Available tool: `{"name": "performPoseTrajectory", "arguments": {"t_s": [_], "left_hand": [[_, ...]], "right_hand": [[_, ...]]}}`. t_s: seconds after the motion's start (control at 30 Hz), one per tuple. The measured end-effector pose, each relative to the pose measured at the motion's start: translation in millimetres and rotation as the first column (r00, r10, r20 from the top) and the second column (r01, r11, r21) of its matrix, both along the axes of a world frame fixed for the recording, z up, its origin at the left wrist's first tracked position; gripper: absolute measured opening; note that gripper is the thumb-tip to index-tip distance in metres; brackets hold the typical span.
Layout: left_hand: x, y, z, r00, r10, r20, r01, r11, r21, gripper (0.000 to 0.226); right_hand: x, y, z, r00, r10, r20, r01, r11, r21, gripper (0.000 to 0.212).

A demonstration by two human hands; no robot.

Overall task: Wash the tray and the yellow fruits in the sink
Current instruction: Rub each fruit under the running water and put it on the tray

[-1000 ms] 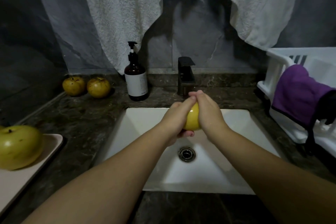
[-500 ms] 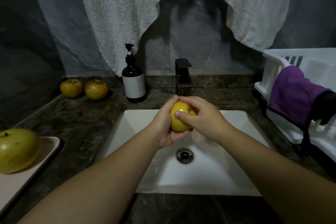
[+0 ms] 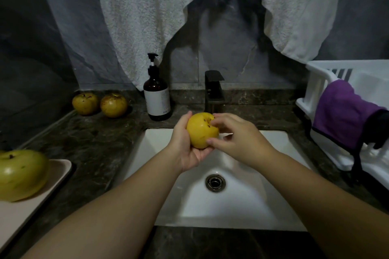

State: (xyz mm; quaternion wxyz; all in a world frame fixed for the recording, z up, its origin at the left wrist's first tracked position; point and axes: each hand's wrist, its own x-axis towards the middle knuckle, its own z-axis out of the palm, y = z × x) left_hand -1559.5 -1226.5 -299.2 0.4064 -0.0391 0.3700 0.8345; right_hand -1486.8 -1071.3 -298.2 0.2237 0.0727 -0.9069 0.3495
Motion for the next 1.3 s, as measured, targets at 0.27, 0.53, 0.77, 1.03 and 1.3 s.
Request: {"name": "performPoseTrajectory", "arguments": {"t_s": [0.27,0.53,0.77,1.03,1.3], "left_hand": [[-1,-2,1,0.998,-0.056,0.015,0.056,0.998,0.033,0.072],[-1,-1,-1,0.998,-0.07,0.004,0.07,0.998,0.007,0.074],[-1,-1,-3,0.998,-0.051,-0.021,0.05,0.998,-0.044,0.075],[-3,2,-4,0.995,0.015,-0.1,-0.016,1.0,-0.013,0.071],[-2,6,-5,0.995,0.056,-0.082,-0.058,0.998,-0.023,0.074]], "right_hand": [[1,1,-4,1.0,0.019,-0.012,-0.019,1.0,0.016,0.045],[0,-1,-5,1.0,-0.011,0.002,0.011,0.999,0.043,0.043],[3,-3,-4,1.0,-0.015,0.016,0.014,0.997,0.073,0.047],[-1,-6,-7,0.998,-0.049,0.028,0.051,0.998,-0.045,0.039],[-4,-11,-8,0.986,-0.114,0.125,0.117,0.993,-0.019,0.06]]}}
